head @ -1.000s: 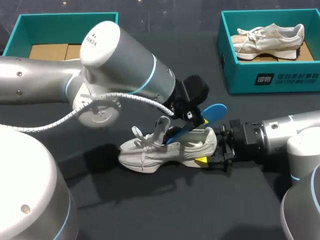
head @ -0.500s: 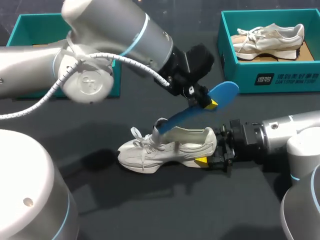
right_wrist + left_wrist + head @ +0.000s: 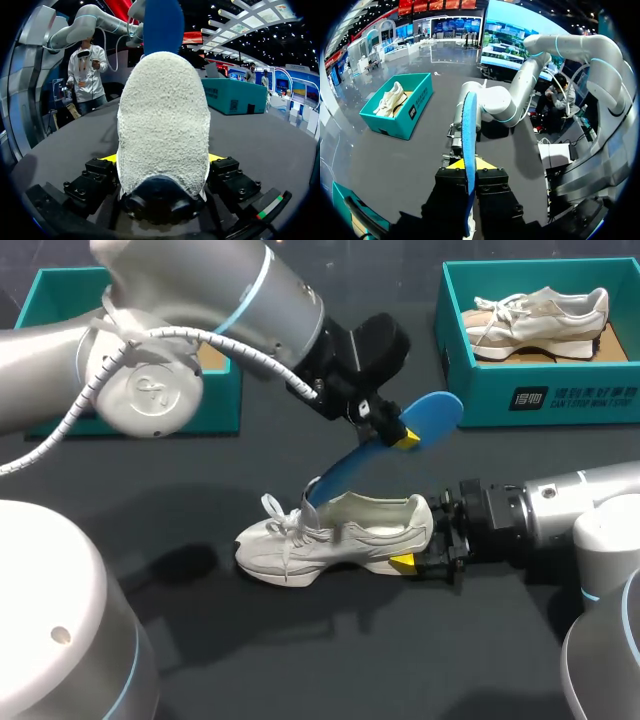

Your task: Take the shoe out of the shoebox, open the shoe tongue, remove and reinsert the insole, then place the shoe into the shoebox

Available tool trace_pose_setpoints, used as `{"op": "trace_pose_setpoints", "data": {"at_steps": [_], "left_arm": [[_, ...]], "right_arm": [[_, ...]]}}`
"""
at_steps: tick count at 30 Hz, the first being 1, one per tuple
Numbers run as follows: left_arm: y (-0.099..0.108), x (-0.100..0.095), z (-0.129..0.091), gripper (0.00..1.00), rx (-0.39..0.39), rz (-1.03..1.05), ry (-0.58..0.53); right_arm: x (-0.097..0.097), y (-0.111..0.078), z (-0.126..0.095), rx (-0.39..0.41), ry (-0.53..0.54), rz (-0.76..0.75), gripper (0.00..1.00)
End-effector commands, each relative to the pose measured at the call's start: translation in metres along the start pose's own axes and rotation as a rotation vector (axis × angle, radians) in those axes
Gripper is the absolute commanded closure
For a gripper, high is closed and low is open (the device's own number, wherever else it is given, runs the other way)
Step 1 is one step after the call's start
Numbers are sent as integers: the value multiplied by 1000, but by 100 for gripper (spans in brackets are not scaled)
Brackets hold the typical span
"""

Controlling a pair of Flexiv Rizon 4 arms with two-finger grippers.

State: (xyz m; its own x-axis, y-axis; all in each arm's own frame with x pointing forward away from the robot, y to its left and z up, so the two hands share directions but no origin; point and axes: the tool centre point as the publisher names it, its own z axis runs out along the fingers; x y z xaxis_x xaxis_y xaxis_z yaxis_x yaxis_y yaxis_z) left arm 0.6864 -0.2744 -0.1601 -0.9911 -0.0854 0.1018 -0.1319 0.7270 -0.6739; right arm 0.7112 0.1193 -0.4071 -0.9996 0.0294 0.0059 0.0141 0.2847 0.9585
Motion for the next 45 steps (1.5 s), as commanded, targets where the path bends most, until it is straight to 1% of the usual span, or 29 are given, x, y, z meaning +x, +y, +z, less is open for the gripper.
{"op": "trace_pose_setpoints", "data": {"at_steps": [1,4,5,7,22,24,26,27,29,31,42,45], "left_arm": [[-14,20,-12,100,132,15,3],[-32,38,-30,100,268,-4,65],[-37,43,-37,100,309,-19,101],[-45,54,-51,100,364,-76,191],[-45,54,-51,100,364,-76,191],[-42,65,-65,100,439,-79,202],[-40,75,-71,100,488,-113,207],[-38,84,-74,100,517,-112,197],[-33,95,-80,100,554,-142,198],[-28,103,-91,100,580,-168,167],[-27,101,-89,100,581,-176,167],[-21,97,-89,100,609,-221,154]], "right_arm": [[1,1,1,5,-1,0,100],[1,1,1,5,-1,0,100],[1,1,1,5,-1,0,100],[1,1,1,5,-1,0,100],[1,1,1,5,-1,0,100],[1,1,1,5,-1,0,100],[1,1,1,5,-1,0,100],[1,1,1,5,-1,0,100],[1,1,1,5,-1,0,100],[1,1,1,5,-1,0,100],[1,1,1,5,-1,0,100],[1,1,1,5,-1,0,100]]}}
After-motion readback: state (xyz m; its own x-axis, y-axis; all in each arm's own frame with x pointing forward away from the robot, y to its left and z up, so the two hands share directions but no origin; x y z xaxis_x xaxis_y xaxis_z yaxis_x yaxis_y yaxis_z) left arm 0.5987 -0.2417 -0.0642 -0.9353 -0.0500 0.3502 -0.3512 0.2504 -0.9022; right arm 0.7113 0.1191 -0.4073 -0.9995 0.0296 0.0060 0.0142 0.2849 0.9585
